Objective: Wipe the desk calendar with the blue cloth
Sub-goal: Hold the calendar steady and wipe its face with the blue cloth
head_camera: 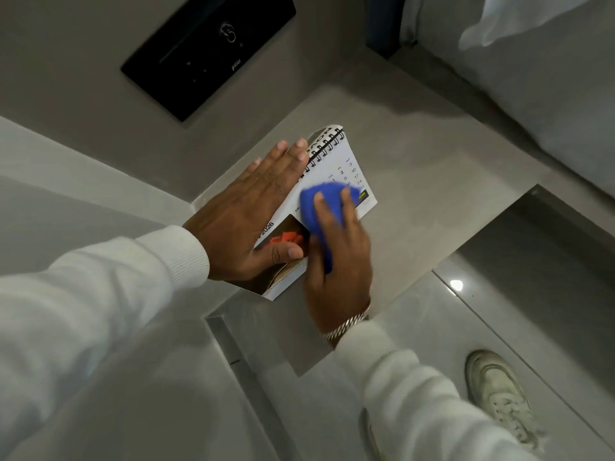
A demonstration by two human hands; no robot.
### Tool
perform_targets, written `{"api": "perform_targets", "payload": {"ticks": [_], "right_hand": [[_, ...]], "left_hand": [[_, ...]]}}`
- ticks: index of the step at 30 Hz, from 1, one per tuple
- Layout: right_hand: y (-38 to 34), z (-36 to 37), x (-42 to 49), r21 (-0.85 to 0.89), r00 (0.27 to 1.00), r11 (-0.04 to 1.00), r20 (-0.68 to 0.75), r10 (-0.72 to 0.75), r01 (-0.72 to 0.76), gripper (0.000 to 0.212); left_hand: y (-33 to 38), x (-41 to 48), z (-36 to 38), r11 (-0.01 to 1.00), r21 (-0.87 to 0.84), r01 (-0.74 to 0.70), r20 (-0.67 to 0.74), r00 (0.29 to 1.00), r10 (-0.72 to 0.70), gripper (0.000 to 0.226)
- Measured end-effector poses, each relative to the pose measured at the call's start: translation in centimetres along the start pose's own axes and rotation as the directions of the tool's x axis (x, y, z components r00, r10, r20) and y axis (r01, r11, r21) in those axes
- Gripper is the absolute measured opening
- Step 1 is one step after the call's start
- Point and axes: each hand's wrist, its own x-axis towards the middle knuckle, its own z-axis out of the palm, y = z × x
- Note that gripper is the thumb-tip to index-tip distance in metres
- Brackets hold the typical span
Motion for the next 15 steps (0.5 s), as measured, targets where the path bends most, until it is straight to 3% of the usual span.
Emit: {"api": "perform_targets", "payload": {"ticks": [4,11,13,15], "right_hand": [[0.3,0.4,-4.4,0.009,0.977,0.998,0.205,-0.064,0.064,0.061],[-0.3,-0.9,3.3,0.005,0.994,0.999,-0.099,0.040,-0.040,0.055],[-0.4,-0.7,3.5,0.005,0.991,0.999,-0.124,0.044,-0.044,0.053],[-0.3,-0.1,1.5,0.004,0.997,0.999,-0.060,0.039,-0.039,0.056]], "left_hand": [[-0.2,0.0,0.1,0.999,0.032,-0.013,-0.003,1.000,0.013,0.098],[-0.3,0.0,0.5,1.000,0.018,0.000,-0.021,1.000,0.000,0.098],[-0.3,0.0,0.5,1.000,0.006,0.008,-0.016,1.000,-0.008,0.097],[-0.2,0.0,0.4,1.000,-0.006,0.005,-0.015,1.000,-0.005,0.096]]}}
